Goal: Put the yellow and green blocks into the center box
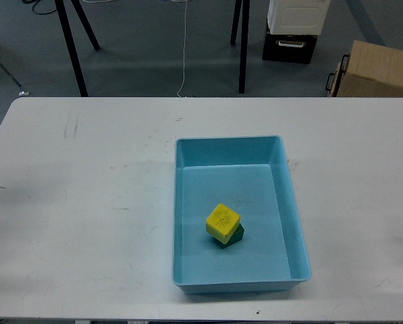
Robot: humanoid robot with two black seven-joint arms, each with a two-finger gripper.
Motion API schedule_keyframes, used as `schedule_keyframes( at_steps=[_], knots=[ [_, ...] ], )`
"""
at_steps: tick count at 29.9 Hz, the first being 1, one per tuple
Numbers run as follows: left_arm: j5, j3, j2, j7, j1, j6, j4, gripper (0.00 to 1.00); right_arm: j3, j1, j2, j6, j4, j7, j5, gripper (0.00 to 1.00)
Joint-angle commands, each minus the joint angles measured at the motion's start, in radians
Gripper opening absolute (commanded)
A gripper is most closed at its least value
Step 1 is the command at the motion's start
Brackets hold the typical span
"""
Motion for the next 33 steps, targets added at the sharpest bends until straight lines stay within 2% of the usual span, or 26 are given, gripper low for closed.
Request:
schedule_keyframes(
  at_steps=[1, 5, 11, 17, 33],
  knots=[
    [-0.002, -0.049, -0.081, 0.001, 0.160, 0.000, -0.116, 0.98, 0.005, -0.037, 0.037, 0.000, 0.027, 0.001, -0.001, 0.99],
    [0.003, -0.060, -0.175, 0.015, 0.298, 0.000, -0.188, 0.99, 0.010, -0.074, 0.103, 0.000, 0.038, 0.001, -0.005, 0.99],
    [-0.014, -0.046, -0.218, 0.027, 0.407, 0.000, -0.214, 0.99, -0.007, -0.098, 0.158, 0.000, 0.043, 0.000, -0.013, 0.99],
    [-0.032, -0.038, -0.259, 0.029, 0.522, 0.000, -0.304, 0.99, -0.030, -0.153, 0.177, 0.000, 0.093, 0.000, -0.017, 0.99],
    [-0.031, -0.005, -0.267, 0.030, 0.534, 0.000, -0.312, 0.99, 0.022, -0.201, 0.173, 0.000, 0.132, 0.000, -0.022, 0.99]
  ],
)
